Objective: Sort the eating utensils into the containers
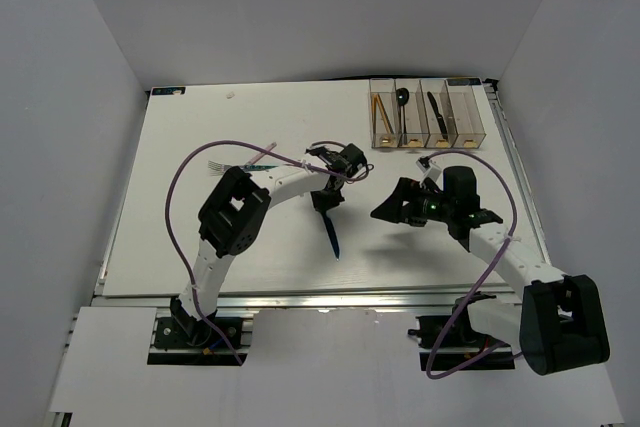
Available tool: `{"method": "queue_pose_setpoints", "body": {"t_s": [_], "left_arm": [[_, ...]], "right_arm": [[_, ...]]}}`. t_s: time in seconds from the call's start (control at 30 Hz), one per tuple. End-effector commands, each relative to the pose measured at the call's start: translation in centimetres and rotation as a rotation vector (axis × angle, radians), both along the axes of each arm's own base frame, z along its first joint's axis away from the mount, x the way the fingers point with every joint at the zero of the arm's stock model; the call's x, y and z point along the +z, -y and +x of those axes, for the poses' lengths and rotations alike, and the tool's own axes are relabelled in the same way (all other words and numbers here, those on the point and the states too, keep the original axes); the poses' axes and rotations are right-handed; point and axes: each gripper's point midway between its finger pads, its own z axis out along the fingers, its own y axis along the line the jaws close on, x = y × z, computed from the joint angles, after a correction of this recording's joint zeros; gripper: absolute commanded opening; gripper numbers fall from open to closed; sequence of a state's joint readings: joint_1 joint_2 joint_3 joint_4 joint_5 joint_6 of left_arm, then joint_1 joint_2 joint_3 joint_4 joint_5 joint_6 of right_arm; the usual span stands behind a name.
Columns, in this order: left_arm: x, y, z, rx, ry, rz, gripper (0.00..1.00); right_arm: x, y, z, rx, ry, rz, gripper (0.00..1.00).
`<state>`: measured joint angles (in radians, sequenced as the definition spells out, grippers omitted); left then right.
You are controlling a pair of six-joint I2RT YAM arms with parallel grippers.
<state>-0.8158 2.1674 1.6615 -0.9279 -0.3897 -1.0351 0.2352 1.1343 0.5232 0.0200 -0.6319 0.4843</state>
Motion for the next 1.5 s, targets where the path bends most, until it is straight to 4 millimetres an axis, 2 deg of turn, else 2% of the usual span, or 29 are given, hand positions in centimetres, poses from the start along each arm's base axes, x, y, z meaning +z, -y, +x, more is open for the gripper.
{"method": "queue_pose_setpoints", "body": {"t_s": [0.0, 0.27, 0.47, 0.7, 0.8, 0.97, 1.13, 1.3, 1.47], "left_arm": [[2.0, -0.7, -0.7, -0.014, 0.011, 0.008, 0.0], [3.5, 0.3, -0.9, -0.03, 0.037, -0.043, 0.0], [4.7, 0.9, -1.1, -0.043, 0.054, -0.071, 0.0], [5.7, 1.7, -1.4, -0.055, 0.069, -0.104, 0.0], [5.9, 2.0, -1.7, -0.062, 0.069, -0.119, 0.0], [7.4, 3.0, -1.9, -0.073, 0.088, -0.164, 0.0], [8.5, 3.8, -2.2, -0.086, 0.105, -0.206, 0.0], [9.5, 4.9, -2.5, -0.095, 0.123, -0.274, 0.0], [10.6, 5.4, -2.5, -0.1, 0.142, -0.313, 0.0]], "right_arm": [[1.2, -0.5, 0.8, 0.01, 0.062, 0.025, 0.89], [0.8, -0.7, 0.6, 0.025, 0.053, 0.03, 0.88], [0.6, -1.7, -0.2, 0.086, 0.064, 0.073, 0.89], [-0.7, -2.8, -0.9, 0.129, 0.06, 0.09, 0.89], [-1.2, -3.6, -1.2, 0.153, 0.065, 0.098, 0.89], [-2.4, -5.1, -1.6, 0.187, 0.037, 0.104, 0.88], [-2.2, -7.0, -2.0, 0.21, 0.033, 0.134, 0.88], [-3.0, -7.6, -1.6, 0.17, -0.003, 0.145, 0.85], [-2.5, -8.3, -1.4, 0.174, -0.006, 0.166, 0.82]]}}
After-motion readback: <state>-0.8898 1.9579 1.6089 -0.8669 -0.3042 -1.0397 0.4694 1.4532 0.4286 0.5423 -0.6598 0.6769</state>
